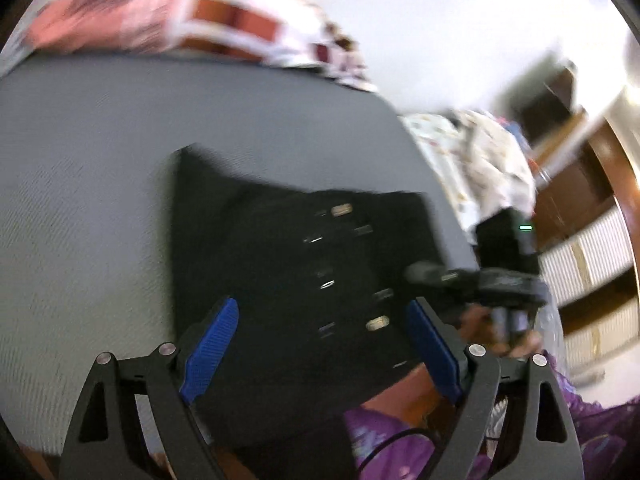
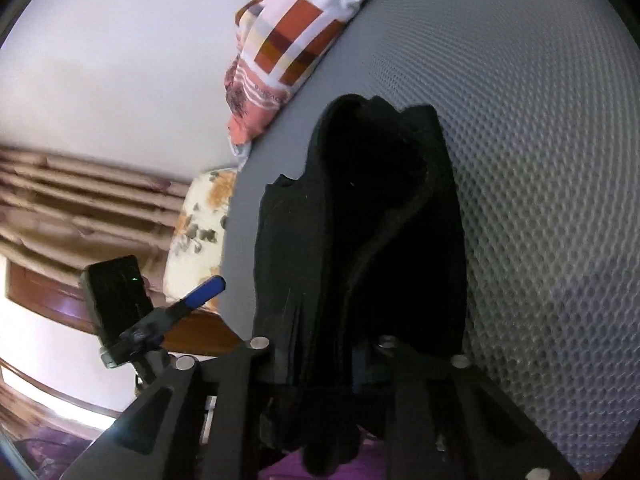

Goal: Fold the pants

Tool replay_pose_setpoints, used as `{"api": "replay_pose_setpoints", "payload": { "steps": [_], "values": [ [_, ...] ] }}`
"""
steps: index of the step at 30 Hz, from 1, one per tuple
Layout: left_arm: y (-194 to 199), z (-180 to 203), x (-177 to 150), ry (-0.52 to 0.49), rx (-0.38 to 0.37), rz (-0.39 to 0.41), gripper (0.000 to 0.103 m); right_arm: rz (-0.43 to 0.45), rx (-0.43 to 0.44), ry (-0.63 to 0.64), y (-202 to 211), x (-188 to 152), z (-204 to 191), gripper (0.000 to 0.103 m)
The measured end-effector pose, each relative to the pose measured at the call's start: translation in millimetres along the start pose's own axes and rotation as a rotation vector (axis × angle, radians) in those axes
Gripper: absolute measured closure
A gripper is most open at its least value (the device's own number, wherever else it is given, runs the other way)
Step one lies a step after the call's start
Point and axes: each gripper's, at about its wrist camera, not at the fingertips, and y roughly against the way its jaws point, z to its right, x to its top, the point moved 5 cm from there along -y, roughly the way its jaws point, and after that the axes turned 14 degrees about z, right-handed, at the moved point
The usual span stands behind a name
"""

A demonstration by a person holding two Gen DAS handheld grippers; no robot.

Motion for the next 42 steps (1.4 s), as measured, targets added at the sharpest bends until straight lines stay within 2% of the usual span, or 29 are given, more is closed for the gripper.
{"api": "replay_pose_setpoints", "payload": {
  "steps": [2,4,7,9,11,14,15,16,20,22,25,26,28,30,35,39,42],
  "values": [
    [8,-21,-5,0.052,0.039,0.012,0.017,0.000,0.019,0.048,-1,5,-19,0.084],
    [19,-39,-5,0.100,0.059,0.039,0.017,0.030,0.103,0.090,-1,16,-51,0.084],
    [31,-51,-3,0.152,0.072,0.095,0.017,0.151,0.295,0.129,16,32,-85,0.085],
    [29,-53,-5,0.151,0.077,0.089,0.017,0.214,0.358,0.108,28,31,-80,0.088],
    [19,-54,-10,0.133,0.090,0.067,0.017,0.211,0.314,0.042,24,22,-45,0.088],
    [0,-58,-19,0.124,0.094,0.015,0.017,0.119,0.091,-0.127,1,-8,47,0.086],
    [-7,-59,-22,0.123,0.103,-0.001,0.017,0.130,0.077,-0.157,2,-10,62,0.089],
    [-13,-60,-24,0.126,0.105,-0.018,0.017,0.135,0.120,-0.186,5,-10,65,0.090],
    [-25,-57,-32,0.133,0.089,-0.055,0.017,0.151,0.091,-0.153,21,-4,58,0.074],
    [-28,-53,-32,0.125,0.079,-0.061,0.017,0.190,0.063,-0.164,43,3,62,0.073],
    [-21,-45,-27,0.106,0.067,-0.028,0.017,0.243,0.056,-0.154,73,8,57,0.072],
    [-17,-42,-27,0.098,0.062,-0.020,0.017,0.239,0.078,-0.150,79,4,50,0.072],
    [-14,-39,-27,0.087,0.066,-0.010,0.017,0.213,0.175,-0.170,88,-11,25,0.072],
    [-14,-35,-29,0.082,0.070,-0.009,0.017,0.170,0.217,-0.210,78,-26,7,0.070],
    [-14,-32,-31,0.086,0.069,0.004,0.017,0.106,0.068,-0.191,48,-43,14,0.068],
    [-5,-36,-34,0.117,0.051,0.010,0.017,0.132,0.031,-0.245,46,-42,31,0.071],
    [1,-37,-35,0.123,0.042,0.019,0.017,0.151,0.006,-0.223,57,-48,26,0.062]
  ]
}}
